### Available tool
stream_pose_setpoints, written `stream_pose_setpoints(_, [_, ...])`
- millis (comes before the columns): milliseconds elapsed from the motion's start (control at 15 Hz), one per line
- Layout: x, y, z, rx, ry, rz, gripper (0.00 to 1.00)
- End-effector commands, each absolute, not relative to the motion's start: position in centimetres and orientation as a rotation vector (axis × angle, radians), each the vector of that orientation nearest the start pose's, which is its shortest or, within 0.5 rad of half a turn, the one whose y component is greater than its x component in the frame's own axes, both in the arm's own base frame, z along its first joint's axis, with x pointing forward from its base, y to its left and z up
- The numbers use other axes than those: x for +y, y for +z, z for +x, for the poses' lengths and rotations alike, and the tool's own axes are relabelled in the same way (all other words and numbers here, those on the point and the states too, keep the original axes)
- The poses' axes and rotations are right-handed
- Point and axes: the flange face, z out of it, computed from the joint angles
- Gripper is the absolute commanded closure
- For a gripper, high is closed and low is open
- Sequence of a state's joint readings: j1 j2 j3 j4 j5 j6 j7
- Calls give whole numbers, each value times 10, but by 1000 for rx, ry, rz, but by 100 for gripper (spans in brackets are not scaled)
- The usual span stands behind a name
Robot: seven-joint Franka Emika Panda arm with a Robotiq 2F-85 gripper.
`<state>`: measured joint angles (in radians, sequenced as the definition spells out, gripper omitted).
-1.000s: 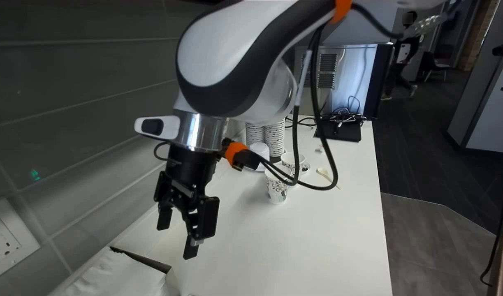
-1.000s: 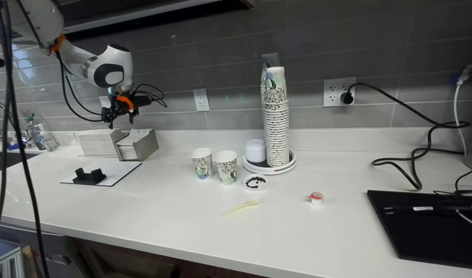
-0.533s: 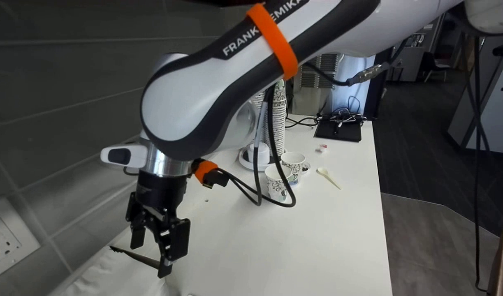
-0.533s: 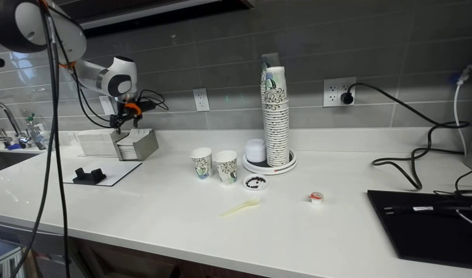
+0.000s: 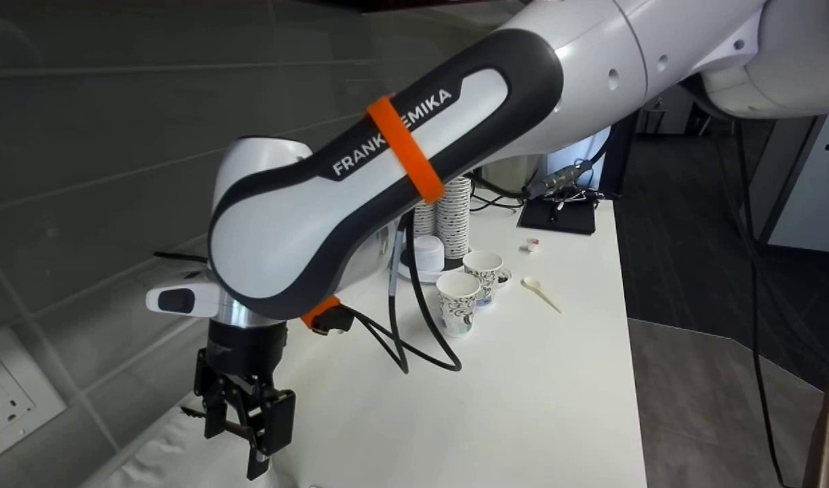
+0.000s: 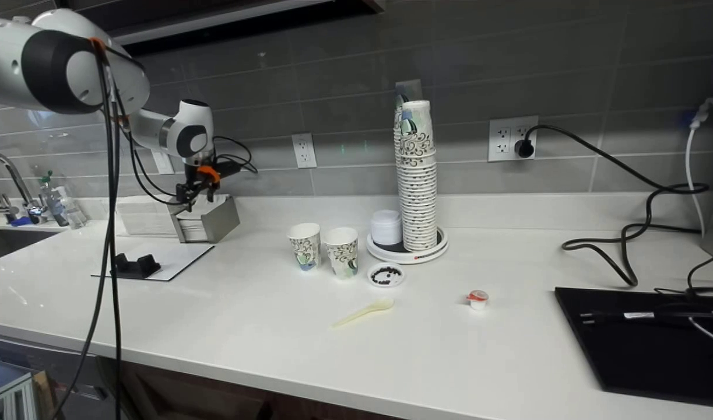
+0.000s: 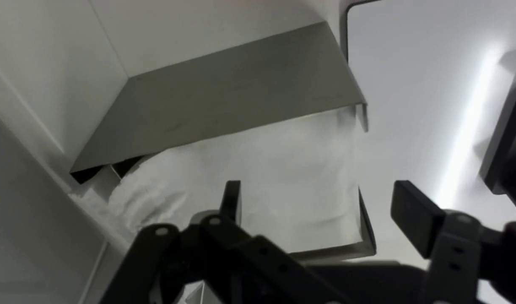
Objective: Pick up two napkins and place them on the counter top
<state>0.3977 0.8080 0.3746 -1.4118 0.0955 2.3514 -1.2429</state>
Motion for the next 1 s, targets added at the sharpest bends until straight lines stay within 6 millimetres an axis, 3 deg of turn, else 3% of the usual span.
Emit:
stream_pose_setpoints(0, [490, 258, 590, 2704, 429, 2004, 16])
stream_pose_setpoints(200, [494, 255, 595, 2710, 427, 1981, 18])
stream_pose_setpoints(600, [501, 251, 602, 2718, 416, 1961, 32])
stream_pose_setpoints(667, [502, 251, 603, 2718, 413, 1960, 38])
stream_pose_setpoints(933, [505, 248, 606, 2727, 398, 1954, 39])
